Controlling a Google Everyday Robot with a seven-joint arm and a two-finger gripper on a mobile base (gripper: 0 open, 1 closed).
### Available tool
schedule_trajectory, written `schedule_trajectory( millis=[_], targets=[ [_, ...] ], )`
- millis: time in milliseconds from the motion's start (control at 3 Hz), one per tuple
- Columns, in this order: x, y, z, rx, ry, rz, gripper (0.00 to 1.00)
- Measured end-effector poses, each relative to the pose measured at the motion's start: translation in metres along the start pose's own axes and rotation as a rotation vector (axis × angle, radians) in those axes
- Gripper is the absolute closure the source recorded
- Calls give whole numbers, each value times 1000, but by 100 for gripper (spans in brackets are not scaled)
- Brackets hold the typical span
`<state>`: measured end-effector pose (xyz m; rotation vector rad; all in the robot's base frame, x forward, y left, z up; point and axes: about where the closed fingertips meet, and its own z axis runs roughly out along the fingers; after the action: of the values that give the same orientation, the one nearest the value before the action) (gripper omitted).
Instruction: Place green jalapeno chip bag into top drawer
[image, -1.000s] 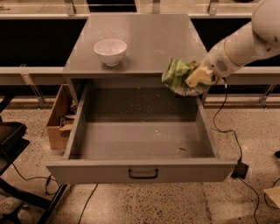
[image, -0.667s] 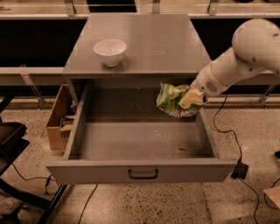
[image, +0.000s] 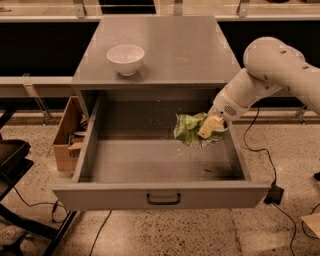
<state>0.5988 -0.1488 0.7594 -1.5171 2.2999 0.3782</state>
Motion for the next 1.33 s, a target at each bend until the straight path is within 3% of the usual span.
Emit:
schedule_trajectory(
  millis=[1000,1333],
  targets=[
    [0,0,0,0,0,0,8],
    [-1,-1,-1,0,-2,0,0]
  ],
)
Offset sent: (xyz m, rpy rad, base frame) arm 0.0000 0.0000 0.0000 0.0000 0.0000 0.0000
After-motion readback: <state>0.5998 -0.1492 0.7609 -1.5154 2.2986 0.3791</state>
